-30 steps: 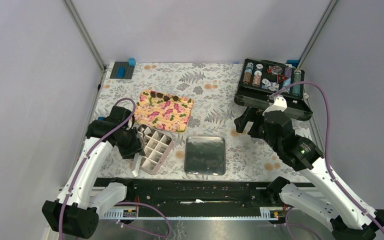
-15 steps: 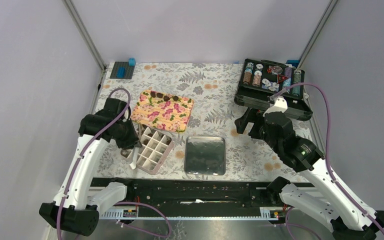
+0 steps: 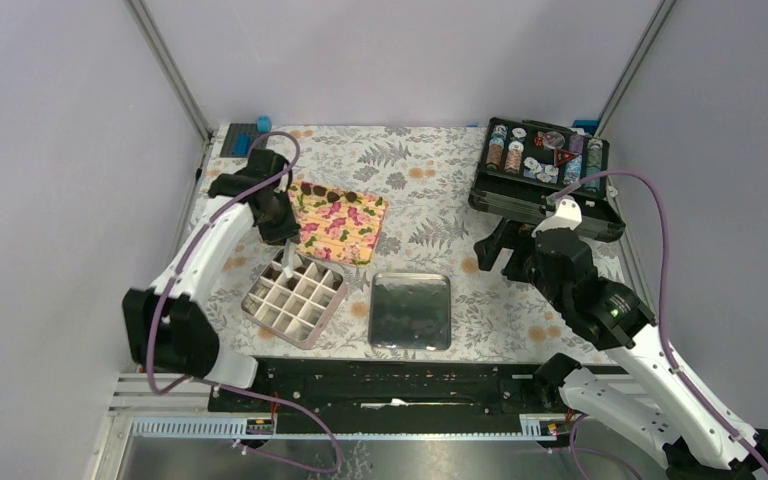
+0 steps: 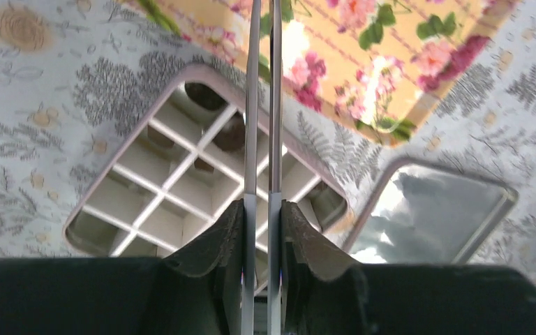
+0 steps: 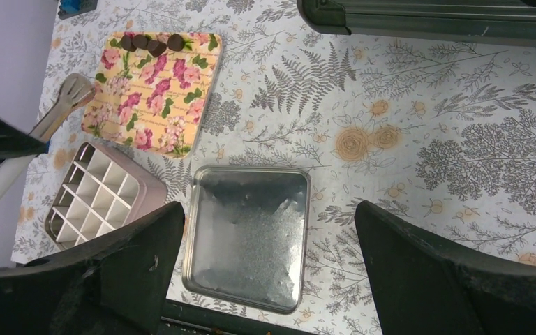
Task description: Pack the chocolate
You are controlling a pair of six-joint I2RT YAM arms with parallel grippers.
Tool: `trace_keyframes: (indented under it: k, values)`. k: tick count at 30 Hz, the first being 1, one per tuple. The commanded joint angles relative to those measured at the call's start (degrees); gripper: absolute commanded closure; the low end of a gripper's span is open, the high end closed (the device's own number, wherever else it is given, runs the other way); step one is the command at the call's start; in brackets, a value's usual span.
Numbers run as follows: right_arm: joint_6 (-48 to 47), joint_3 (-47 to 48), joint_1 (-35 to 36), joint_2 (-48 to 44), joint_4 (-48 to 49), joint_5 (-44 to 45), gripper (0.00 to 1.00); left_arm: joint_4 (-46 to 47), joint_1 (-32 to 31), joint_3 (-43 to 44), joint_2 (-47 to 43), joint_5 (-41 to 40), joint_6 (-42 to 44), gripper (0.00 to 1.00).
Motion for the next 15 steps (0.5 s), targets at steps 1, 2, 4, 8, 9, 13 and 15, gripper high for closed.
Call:
trace_keyframes:
  k: [1,2,4,8,9,13,15]
  values:
    - [0.3,1.9,-0.1,-1.0,-1.4,2.3,0.01,9.0,0.0,3.2,6.2,-3.3,2.4,0.97]
    - [0.5,2.0,-0.1,-1.0,-1.5,2.4,0.01,9.6,0.0,3.5,7.6,-3.2,2.6,0.97]
    - [0.7,2.1,-0.1,-1.1,-1.8,2.5,0.01,11.2,0.0,3.5,9.7,-3.3,2.8,0.94]
    - [0.5,2.8,-0.1,-0.8,-2.5,3.0,0.01,12.6,0.0,3.6,12.7,-2.7,3.1,0.89]
    - [0.4,3.1,-0.1,-0.6,-2.6,3.2,0.01,12.7,0.0,3.6,13.1,-2.9,3.2,0.88]
    - [0.1,3.7,-0.1,0.1,-2.6,3.3,0.01,13.4,0.0,4.1,14.9,-3.3,3.5,0.79]
    - [0.1,4.0,-0.1,0.6,-2.5,3.1,0.01,13.5,0.0,4.6,16.1,-3.1,3.7,0.77]
